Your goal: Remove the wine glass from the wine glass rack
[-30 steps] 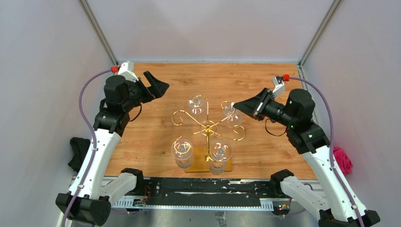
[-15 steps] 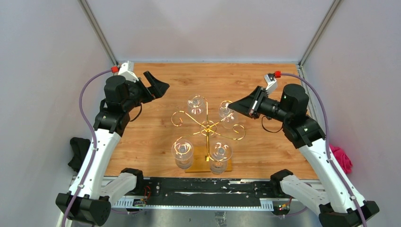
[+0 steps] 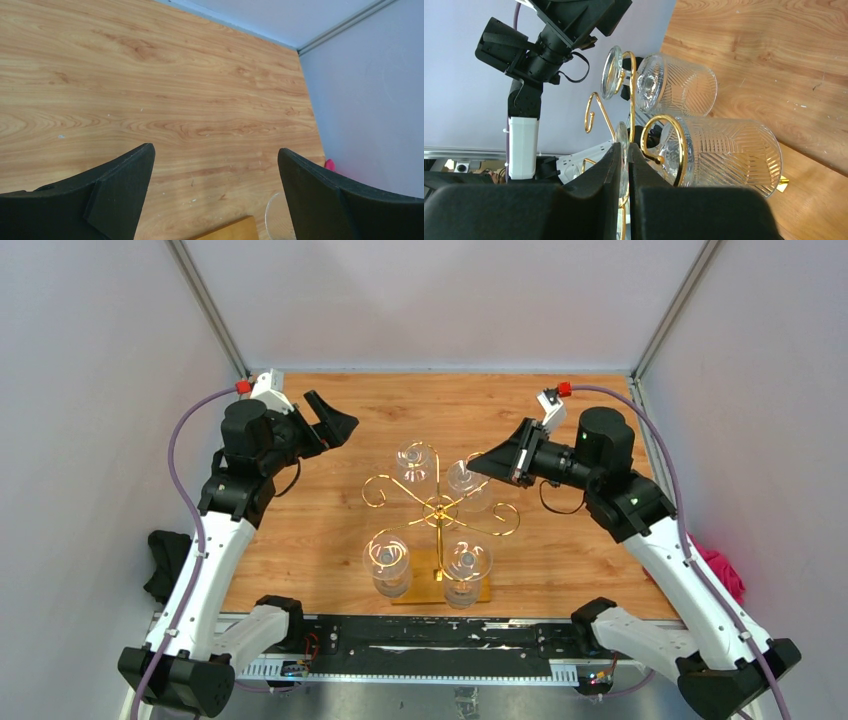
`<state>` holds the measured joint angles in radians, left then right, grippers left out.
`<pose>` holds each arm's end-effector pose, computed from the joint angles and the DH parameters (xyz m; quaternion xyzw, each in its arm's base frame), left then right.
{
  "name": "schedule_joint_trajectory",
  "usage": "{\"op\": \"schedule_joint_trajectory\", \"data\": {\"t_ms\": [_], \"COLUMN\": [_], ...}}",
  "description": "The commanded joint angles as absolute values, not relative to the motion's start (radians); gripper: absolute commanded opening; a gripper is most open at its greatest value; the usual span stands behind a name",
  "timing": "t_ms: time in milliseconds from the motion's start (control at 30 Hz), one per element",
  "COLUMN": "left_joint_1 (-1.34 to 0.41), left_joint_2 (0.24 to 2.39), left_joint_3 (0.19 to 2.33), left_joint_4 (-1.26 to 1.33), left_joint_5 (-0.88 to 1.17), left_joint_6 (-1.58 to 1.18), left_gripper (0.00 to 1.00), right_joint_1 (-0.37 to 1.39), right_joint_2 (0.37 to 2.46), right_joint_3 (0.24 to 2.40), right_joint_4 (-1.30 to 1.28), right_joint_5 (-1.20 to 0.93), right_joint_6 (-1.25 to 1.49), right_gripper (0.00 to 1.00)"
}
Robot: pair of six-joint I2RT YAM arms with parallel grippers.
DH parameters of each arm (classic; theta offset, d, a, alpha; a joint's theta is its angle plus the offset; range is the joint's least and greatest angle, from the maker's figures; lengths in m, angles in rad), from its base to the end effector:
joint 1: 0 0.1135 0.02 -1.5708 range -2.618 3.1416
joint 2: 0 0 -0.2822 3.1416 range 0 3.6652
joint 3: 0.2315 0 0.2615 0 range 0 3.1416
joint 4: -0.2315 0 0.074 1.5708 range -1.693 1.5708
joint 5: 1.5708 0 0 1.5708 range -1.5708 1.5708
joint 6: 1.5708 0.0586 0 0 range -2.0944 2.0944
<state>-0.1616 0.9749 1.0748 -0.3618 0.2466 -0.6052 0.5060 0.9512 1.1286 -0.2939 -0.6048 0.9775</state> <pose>0.2299 -0.0520 0.3983 -0.1002 0.7845 -0.3165 0.5237 0.1740 0.1345 0.4330 -0.0259 0.7397 0.5927 0.3176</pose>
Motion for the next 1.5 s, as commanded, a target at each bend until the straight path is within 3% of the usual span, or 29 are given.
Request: {"op": "schedule_joint_trajectory", "data": {"t_ms": [0,700,1200,1467], "left_joint_1": [-0.169,-0.169,-0.169,-0.169], "left_joint_2": [0.983,0.986,1.076,1.208], "left_joint_3": [1.081,1.077,1.154,1.155], "left_joint_4": [-0.358,-0.372,-0.269,0.243], "left_joint_5": [0.262,0.242,0.290,0.602], "left_joint_6": [-0.591,-0.566,-0.544,-0.694], "left_gripper": [0.99,0.99,0.99,0.98], "right_joint_1": [0.535,0.545,0.449,0.319], "right_joint_2": [0.958,1.074,1.272,1.401], "right_joint_3": [1.205,1.270,1.529,1.482], "right_joint_4": [-0.248,-0.217,-0.242,0.349], "right_joint_5": [-0.598,-0.528,-0.469,-0.764], "right_joint_6": [0.952,0.901,0.799,1.151], "right_gripper": [0.00,0.00,0.00,0.00]}}
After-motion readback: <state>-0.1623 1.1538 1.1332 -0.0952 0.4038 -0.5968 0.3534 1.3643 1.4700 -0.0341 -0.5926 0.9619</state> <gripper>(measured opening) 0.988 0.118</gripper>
